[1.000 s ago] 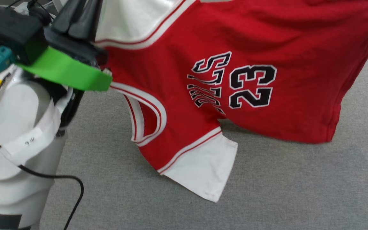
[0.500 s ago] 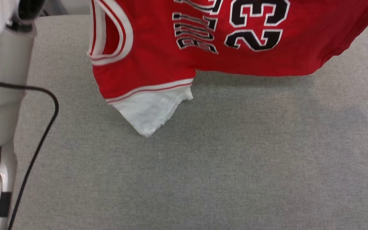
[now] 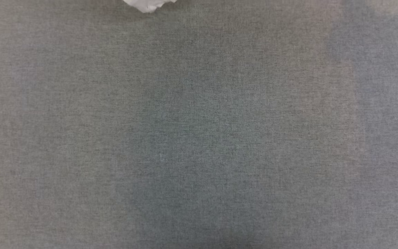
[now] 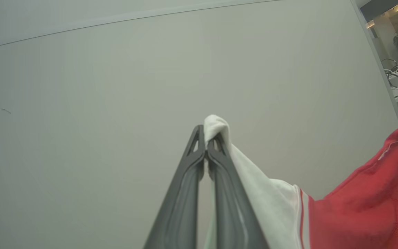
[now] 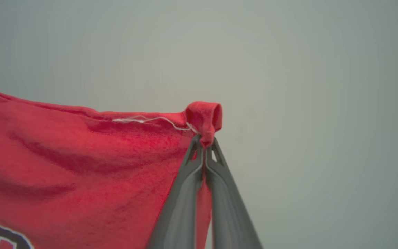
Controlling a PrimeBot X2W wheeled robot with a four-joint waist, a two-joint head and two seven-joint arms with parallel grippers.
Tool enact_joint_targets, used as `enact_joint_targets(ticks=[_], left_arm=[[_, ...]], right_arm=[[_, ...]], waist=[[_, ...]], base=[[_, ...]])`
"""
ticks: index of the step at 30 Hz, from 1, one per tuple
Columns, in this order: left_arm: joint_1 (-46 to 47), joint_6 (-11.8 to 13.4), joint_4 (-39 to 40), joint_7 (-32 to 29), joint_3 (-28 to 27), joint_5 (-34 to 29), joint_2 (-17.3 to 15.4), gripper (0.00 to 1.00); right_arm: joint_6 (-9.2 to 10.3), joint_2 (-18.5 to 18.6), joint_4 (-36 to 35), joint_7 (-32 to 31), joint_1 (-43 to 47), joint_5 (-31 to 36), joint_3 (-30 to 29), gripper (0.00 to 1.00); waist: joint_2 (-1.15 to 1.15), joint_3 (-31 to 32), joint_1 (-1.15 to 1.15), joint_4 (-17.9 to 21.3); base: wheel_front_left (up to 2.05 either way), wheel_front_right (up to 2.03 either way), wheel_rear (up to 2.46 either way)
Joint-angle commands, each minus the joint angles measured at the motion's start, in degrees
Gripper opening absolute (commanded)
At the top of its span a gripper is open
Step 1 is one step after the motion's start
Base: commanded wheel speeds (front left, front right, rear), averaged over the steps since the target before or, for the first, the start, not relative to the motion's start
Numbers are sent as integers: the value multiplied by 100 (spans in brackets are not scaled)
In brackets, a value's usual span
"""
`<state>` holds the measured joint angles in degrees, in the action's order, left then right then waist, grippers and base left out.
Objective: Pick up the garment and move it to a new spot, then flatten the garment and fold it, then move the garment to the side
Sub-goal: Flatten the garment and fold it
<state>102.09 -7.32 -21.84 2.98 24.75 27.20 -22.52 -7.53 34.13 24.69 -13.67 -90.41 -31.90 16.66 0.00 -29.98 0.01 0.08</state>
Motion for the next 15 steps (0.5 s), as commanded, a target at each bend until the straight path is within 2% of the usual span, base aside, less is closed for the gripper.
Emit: enact_joint_targets(ticks=[1, 9, 15], left_arm=[[203, -16, -65, -5, -4, -22, -61, 0], [771, -16, -445, -144, 69, 57, -182, 0], [467, -16, -700, 61, 301, 230, -252, 0]], right_arm=[[4, -49, 153, 115, -255, 78, 72, 0], [4, -199, 1092, 543, -1127, 161, 572, 0], [4, -298, 1651, 781, -1166, 49, 1154, 0]], waist=[[0, -343, -1, 143], [0, -674, -1, 218], [0, -892, -1, 181]], base=[[0, 0, 0], [0, 0, 0], [0, 0, 0]])
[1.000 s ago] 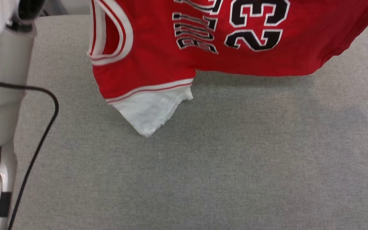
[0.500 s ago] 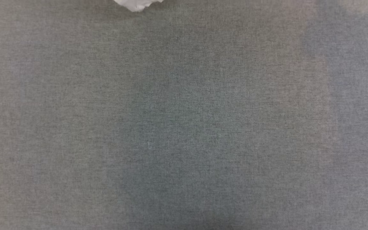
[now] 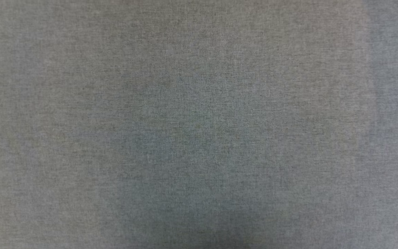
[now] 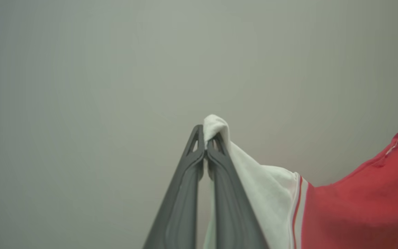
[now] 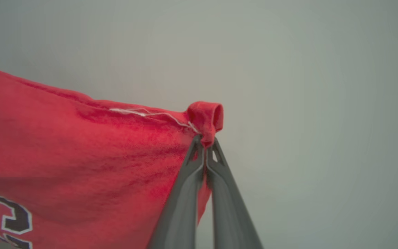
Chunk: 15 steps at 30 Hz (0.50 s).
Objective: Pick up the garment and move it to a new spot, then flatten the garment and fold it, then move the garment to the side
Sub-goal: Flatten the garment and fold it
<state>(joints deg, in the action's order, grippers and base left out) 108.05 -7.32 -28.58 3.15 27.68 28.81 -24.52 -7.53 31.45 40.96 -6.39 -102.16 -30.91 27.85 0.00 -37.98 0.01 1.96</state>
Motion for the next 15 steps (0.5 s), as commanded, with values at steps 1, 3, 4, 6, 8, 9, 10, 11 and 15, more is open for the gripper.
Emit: enact_joint_targets(ticks=[1, 3, 4, 6, 8, 9, 10, 11, 15], left_arm=[[-199, -16, -66, 94, 17, 102, -63, 0], [-398, -16, -161, 189, 78, 190, -78, 0], [-522, -16, -209, 258, 97, 246, -86, 0], [-771, -16, -283, 389, 99, 390, -93, 0], [-1048, -16, -351, 504, 167, 457, -142, 0], [-1164, -16, -376, 572, 188, 472, -172, 0], [-1312, -16, -409, 649, 204, 506, -204, 0], [-1463, -16, -435, 705, 239, 533, -227, 0], [-2045, -13, -483, 828, 502, 602, -234, 0]], right_arm=[[4, -52, 98, 99, 43, -81, 124, 0], [4, -100, 250, 208, 126, -154, 322, 0], [4, -135, 327, 272, 200, -193, 442, 0], [4, -213, 466, 438, 341, -329, 554, 0], [4, -290, 588, 565, 541, -465, 691, 0], [4, -320, 627, 617, 642, -525, 759, 0], [4, -352, 653, 666, 776, -626, 841, 0], [4, -353, 665, 740, 898, -705, 918, 0], [4, -236, 585, 903, 1426, -964, 1305, 0]], waist=[[0, -110, -1, -11], [0, -129, -1, -26], [0, -131, -1, -32], [0, -121, -1, -44], [0, -82, -1, -50], [0, -57, -1, -49], [0, -23, -1, -51], [0, 18, -1, -64], [0, 228, -1, -150]], base=[[0, 0, 0], [0, 0, 0], [0, 0, 0], [0, 0, 0], [0, 0, 0], [0, 0, 0], [0, 0, 0], [0, 0, 0], [0, 0, 0]])
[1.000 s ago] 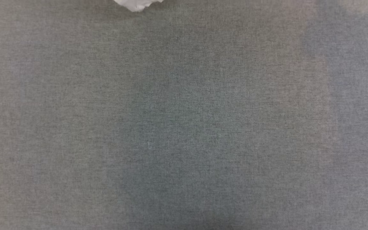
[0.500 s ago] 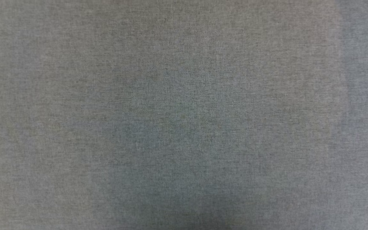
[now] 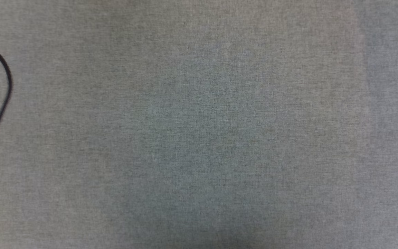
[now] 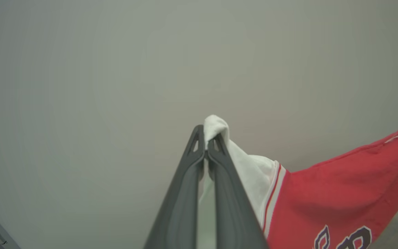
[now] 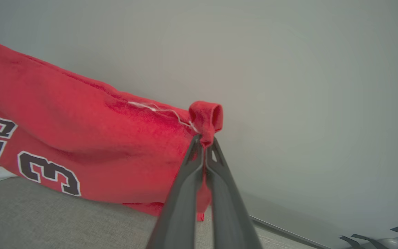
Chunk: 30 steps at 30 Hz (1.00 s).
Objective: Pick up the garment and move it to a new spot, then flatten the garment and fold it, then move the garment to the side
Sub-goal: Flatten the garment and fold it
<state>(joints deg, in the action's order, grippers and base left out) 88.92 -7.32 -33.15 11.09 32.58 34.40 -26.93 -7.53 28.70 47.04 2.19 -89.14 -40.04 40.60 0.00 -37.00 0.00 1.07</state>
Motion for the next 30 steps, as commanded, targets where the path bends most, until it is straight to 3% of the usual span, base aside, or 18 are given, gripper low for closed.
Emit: enact_joint_targets(ticks=[1, 7, 16, 26, 30], left_arm=[[-247, 18, -37, 74, 22, 51, 37, 0], [-1318, 67, -1, 285, 80, 213, 173, 0], [-3713, 164, 478, 385, -50, 547, 140, 0], [-6513, 265, 1302, 390, -91, 560, -84, 0], [-7401, 406, 1638, 390, -7, 735, -35, 0]], right_arm=[[4, 67, -54, 88, 245, -121, 103, 0], [4, 268, -382, 315, 1156, -546, 641, 0], [4, 745, -1139, 427, 2779, -1149, 1406, 0], [4, 1261, -1600, 596, 4567, -1807, 1512, 0], [4, 1481, -1843, 677, 5383, -2176, 1361, 0]], waist=[[0, 187, 0, -68], [0, 718, 0, -142], [0, 1683, 0, -236], [0, 2646, 0, -346], [0, 2983, 0, -492]], base=[[0, 0, 0], [0, 0, 0], [0, 0, 0], [0, 0, 0], [0, 0, 0]])
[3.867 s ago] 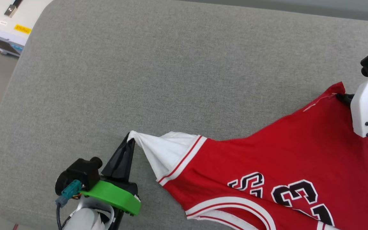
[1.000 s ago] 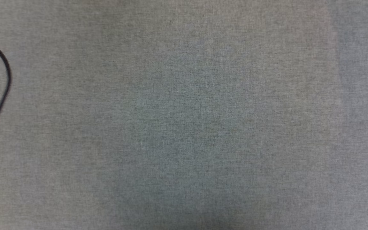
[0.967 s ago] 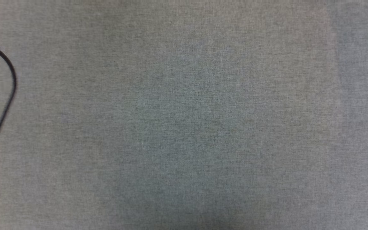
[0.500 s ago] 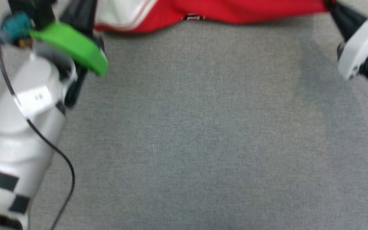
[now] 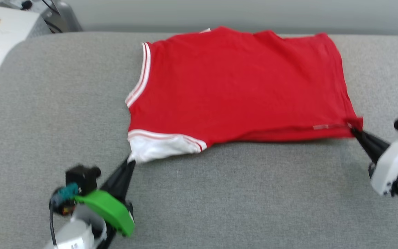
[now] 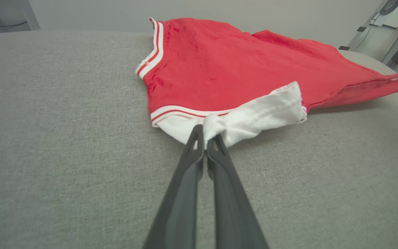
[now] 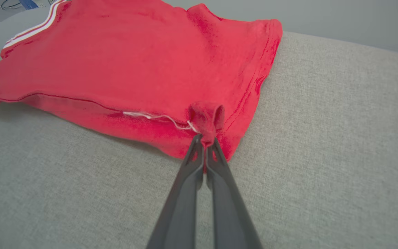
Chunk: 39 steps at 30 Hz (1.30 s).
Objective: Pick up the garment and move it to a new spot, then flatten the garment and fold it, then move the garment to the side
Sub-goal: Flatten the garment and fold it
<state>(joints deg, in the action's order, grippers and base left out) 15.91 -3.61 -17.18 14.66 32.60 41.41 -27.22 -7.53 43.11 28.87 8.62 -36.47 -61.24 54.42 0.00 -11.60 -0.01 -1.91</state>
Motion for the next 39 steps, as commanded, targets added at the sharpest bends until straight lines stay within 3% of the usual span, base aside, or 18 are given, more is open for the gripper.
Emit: enact_joint_targets(ticks=[1, 9, 21, 28, 39], left_arm=[[-279, 70, 121, 26, 13, 73, -10, 0], [-1772, 513, 856, -104, 53, 523, -108, 0], [-2799, 639, 1618, -718, 234, 990, -495, 0], [-2341, 551, 1597, -745, 300, 721, -513, 0], [-698, 266, 1460, -1035, 248, 130, -662, 0]], right_arm=[[4, 86, -92, 41, 305, -121, -49, 0], [4, 381, -662, -7, 1977, -493, -300, 0], [4, 605, -1181, -494, 3538, -587, -923, 0], [4, 478, -1464, -722, 3697, -433, -1526, 0], [4, 284, -2002, -1014, 3455, -88, -2587, 0]], waist=[[0, 497, 1, -216], [0, 960, 1, -292], [0, 1108, 1, -250], [0, 962, 1, -231], [0, 479, 1, -59]], base=[[0, 0, 0], [0, 0, 0], [0, 0, 0], [0, 0, 0], [0, 0, 0]])
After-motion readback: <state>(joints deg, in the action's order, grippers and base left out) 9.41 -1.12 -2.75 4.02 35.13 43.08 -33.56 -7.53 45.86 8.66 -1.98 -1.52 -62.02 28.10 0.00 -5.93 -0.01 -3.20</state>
